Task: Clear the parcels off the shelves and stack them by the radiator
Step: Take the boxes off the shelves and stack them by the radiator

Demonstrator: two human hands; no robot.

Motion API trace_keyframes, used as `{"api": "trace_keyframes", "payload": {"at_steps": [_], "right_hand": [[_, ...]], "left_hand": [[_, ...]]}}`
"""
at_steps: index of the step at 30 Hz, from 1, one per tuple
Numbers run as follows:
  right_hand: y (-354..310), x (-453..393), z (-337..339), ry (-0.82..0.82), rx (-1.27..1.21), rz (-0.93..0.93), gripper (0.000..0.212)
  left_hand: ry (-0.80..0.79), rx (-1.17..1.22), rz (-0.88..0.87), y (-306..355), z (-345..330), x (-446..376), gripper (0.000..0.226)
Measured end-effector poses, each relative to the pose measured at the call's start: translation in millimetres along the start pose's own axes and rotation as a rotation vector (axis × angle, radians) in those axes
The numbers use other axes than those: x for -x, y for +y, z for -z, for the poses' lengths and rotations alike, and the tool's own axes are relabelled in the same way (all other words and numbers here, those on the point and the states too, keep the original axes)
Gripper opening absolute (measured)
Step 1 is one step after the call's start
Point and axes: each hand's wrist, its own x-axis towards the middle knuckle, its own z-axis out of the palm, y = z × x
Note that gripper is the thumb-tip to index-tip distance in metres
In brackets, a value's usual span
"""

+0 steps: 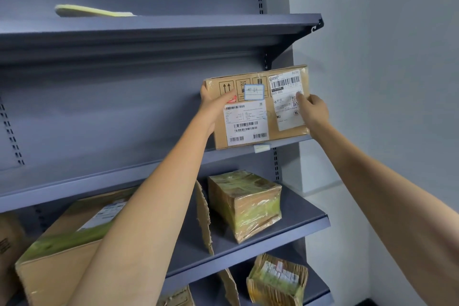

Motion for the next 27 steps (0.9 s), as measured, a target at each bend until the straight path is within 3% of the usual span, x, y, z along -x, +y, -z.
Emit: {"api": "trace_keyframes", "payload": {"at_steps": [8, 12, 16, 20, 22, 24, 27], "right_hand": [[-37.0, 72.4, 22.3, 0.15, -0.012, -0.08, 0.052], [-48.8, 117.4, 46.1, -0.036, -0.281, -0.288, 0.079], [-58.6, 160.5, 68.7, -0.237, -0.324, -0.448, 0.089], [-44.3, 212.1, 81.8, -0.495, -0.232, -0.45, 0.093], [-31.0, 236.1, 85.2, -0.418, -0.226, -0.49, 0.094], [-16.3, 253.6, 90.0, -0.331, -0.222, -0.563, 0.104], [4.3, 279.4, 95.0, -0.325, -0.225, -0.654, 0.115]], "left_hand": [[0.034, -0.013, -0.02, 18.0, 36.7, 59.2, 0.072], [0.18, -0.054, -0.071, 27.1, 58.6, 104.9, 0.065], [-0.084, -0.086, 0.159, 30.7, 94.1, 144.2, 0.086], [-0.3, -0.343, 0.212, 33.8, 117.8, 173.7, 0.046], [-0.381, -0.452, 0.249, 38.9, 123.4, 184.7, 0.034], [-0.484, -0.6, 0.316, 38.2, 123.2, 195.8, 0.043], [-0.568, -0.668, 0.363, 16.3, 114.9, 215.7, 0.062]]}}
